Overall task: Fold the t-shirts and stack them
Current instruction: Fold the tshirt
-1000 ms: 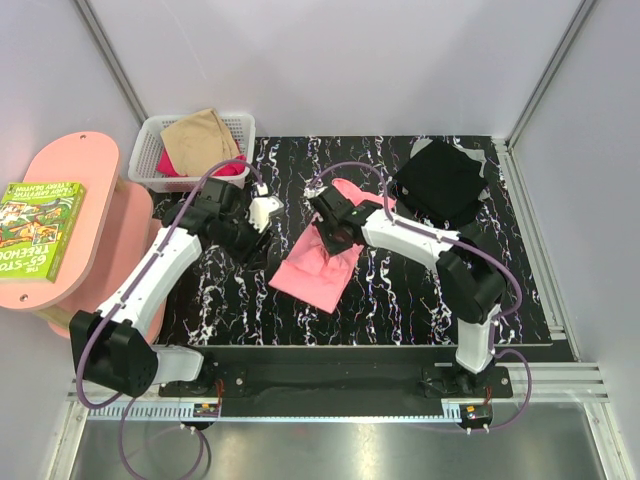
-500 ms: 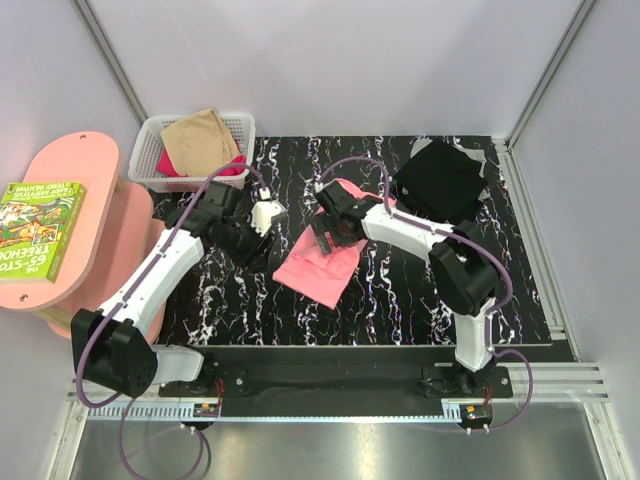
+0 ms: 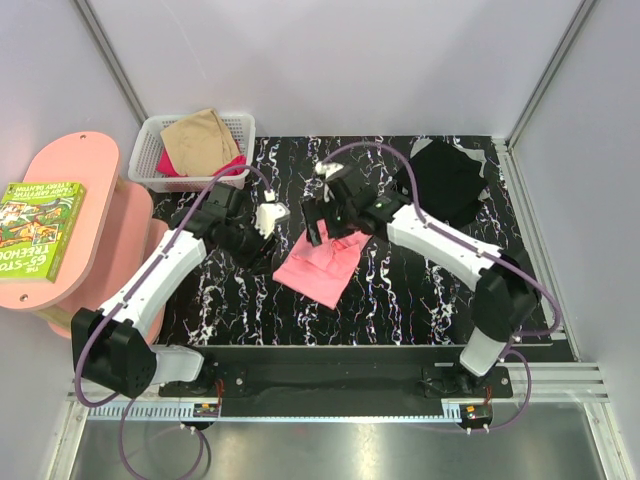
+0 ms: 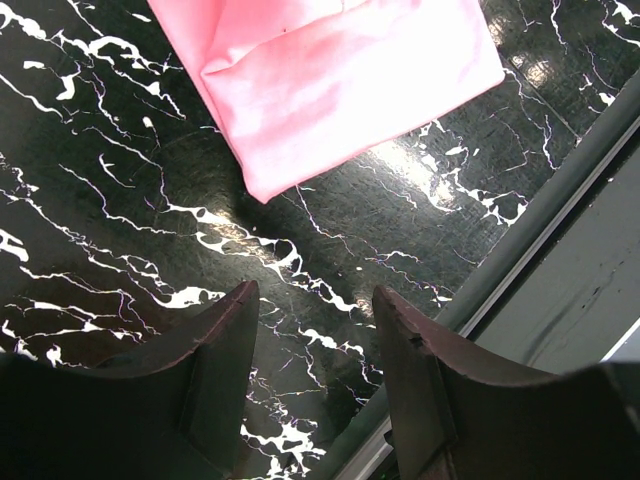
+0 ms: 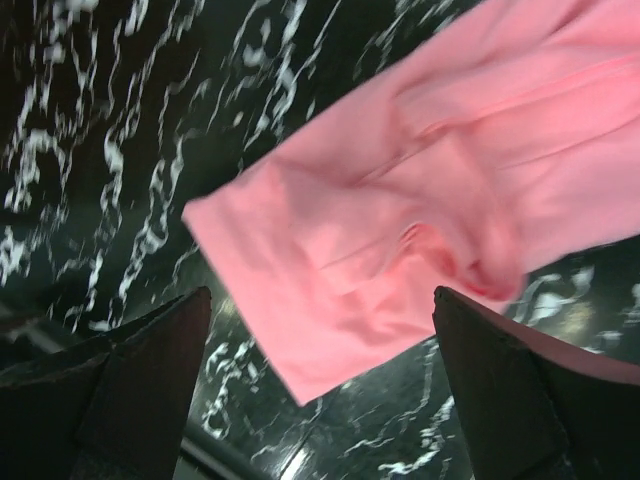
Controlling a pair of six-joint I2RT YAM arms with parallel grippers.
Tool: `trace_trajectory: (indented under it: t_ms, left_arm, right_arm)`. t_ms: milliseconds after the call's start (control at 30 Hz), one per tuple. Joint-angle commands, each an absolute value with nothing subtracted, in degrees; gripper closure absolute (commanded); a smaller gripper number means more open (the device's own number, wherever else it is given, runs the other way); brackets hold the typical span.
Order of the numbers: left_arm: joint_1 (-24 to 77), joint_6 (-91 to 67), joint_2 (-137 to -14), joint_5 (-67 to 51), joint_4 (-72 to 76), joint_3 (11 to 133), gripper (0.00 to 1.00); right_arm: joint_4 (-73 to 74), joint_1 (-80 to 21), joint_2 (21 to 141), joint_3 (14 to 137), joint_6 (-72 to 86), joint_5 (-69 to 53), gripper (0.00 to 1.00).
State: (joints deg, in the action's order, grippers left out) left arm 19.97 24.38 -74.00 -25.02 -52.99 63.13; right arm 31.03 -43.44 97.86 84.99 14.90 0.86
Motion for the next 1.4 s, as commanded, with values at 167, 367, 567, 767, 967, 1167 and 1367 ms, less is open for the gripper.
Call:
trace_trajectory:
  t_ms: [167,367,567,767,967,1167,1367]
  left_arm:
    - [20.39,22.94,-71.90,-28.29,-50.28,63.98,0.47]
    - [22.94,23.11,-72.16,-28.21,-48.16,63.19,0.48]
    - [24.34,24.60,-71.55,-25.84,-47.02,61.18,0.49]
    - [24.70,25.31,-70.58,-25.23,-46.76,59.60,0.49]
    - [26.10,26.37,-71.01,-23.64,-44.74,56.52,0.50]
    - [29.08,26.54,-74.35,-22.41,-42.19,55.90,0.50]
    - [33.13,26.46,-78.31,-19.95,-39.99,56.42,0.51]
  right_arm:
    - [26.11,-45.53,106.25,78.31,22.32,-13.97,0.00]
    - [25.40,-45.53,111.00,81.03,23.64,-16.00,0.00]
    - [25.31,-45.53,112.76,84.19,23.55,-16.17,0.00]
    - [25.66,-45.35,115.05,88.06,22.59,-15.56,0.00]
    - [27.86,-44.04,117.86,93.77,20.48,-14.59,0.00]
    - [29.44,-41.75,121.02,97.38,19.16,-14.85,0.00]
    - [30.85,-38.86,124.10,100.98,17.14,-14.85,0.01]
